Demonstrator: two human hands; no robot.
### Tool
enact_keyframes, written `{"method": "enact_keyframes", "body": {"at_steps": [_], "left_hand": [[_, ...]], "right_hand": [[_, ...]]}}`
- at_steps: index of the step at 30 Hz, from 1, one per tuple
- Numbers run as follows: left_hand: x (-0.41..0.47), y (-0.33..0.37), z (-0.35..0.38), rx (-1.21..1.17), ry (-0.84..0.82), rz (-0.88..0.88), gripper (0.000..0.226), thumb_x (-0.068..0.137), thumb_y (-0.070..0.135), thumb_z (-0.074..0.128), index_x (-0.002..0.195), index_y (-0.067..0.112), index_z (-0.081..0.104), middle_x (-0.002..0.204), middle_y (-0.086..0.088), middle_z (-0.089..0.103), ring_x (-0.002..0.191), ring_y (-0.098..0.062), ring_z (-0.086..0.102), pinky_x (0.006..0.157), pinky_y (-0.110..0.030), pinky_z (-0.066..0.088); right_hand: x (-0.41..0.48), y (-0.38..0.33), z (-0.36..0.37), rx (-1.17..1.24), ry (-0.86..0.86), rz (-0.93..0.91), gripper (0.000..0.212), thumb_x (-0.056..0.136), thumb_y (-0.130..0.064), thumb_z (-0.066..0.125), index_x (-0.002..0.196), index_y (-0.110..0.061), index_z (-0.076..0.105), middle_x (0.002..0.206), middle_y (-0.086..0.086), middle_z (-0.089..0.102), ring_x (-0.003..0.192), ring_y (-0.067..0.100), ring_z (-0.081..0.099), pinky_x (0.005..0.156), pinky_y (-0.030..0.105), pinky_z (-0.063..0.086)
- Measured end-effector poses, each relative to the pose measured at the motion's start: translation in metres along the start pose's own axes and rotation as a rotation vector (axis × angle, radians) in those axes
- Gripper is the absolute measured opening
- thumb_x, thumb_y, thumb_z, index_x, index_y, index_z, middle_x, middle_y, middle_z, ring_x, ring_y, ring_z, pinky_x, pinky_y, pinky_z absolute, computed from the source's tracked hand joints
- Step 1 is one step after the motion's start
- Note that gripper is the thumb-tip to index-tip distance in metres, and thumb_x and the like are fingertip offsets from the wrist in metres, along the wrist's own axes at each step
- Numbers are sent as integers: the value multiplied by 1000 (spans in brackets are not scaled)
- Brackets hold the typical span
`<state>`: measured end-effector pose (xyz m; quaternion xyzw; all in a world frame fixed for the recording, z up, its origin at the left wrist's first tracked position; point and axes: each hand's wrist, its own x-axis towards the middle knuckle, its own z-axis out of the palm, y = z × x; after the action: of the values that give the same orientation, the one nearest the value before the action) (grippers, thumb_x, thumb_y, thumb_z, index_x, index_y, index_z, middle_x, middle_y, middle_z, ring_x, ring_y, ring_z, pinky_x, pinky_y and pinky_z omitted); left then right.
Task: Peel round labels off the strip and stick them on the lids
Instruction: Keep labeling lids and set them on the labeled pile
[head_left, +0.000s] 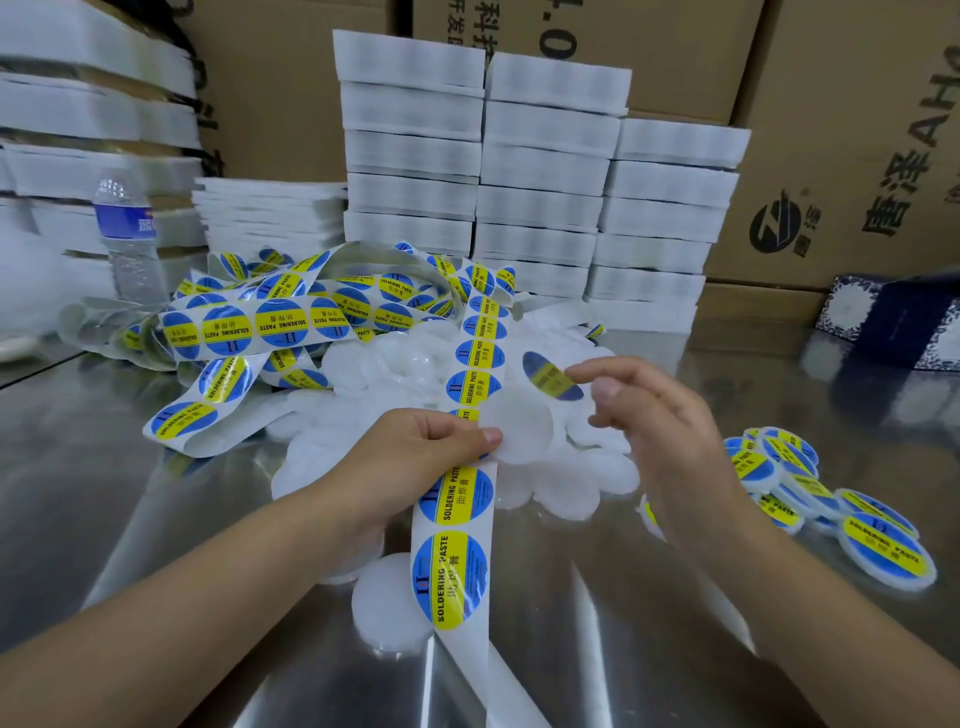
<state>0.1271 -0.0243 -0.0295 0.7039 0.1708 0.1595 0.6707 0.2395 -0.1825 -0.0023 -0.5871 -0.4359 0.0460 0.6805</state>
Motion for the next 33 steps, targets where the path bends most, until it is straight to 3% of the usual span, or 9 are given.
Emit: {"method": "enact_keyframes", "body": {"at_steps": [2,4,8,14,20,33], "left_hand": [[0,0,1,-5,3,-10,18,79,32,71,85,17,78,90,-7,76,83,-22,73,72,-25,56],[0,1,0,-7,-1,-18,16,79,31,71,84,17,78,90,-7,76,81,-21,73,69,-24,56],[0,0,-1,14,-16,-20,20,80,33,71,88,16,77,93,-8,76,85,-25,72,78,-31,57],[0,2,1,42,-14,-5,20,73,39,73,79,20,78,73,-1,74,57,-9,66,56,-19,49],[1,0,-1,35,-60,1,46,53,53,75,85,21,78,89,-5,76,70,-13,70,69,-27,54],[0,1,0,23,-42,13,36,61,47,73,86,22,78,92,-4,76,76,-13,70,68,-22,54]], "right_hand": [[5,-3,-3,187,-3,198,16,66,-26,61,66,-19,75,62,-7,50,59,9,42,63,21,39],[7,-4,-5,284,-22,358,25,63,-36,60,64,-16,75,58,-5,44,55,11,37,60,25,37],[8,1,-4,250,-76,518,32,62,-44,58,65,-17,75,57,-5,42,49,11,37,56,24,37],[7,6,-1,250,-124,553,36,62,-43,61,80,-15,74,59,-4,43,49,10,37,55,25,37],[7,6,-1,261,-139,554,41,65,-42,58,90,-13,72,59,-4,42,49,10,37,53,24,36],[6,8,-2,261,-148,532,36,64,-43,61,84,-17,74,60,-5,43,49,9,38,49,22,40]]}}
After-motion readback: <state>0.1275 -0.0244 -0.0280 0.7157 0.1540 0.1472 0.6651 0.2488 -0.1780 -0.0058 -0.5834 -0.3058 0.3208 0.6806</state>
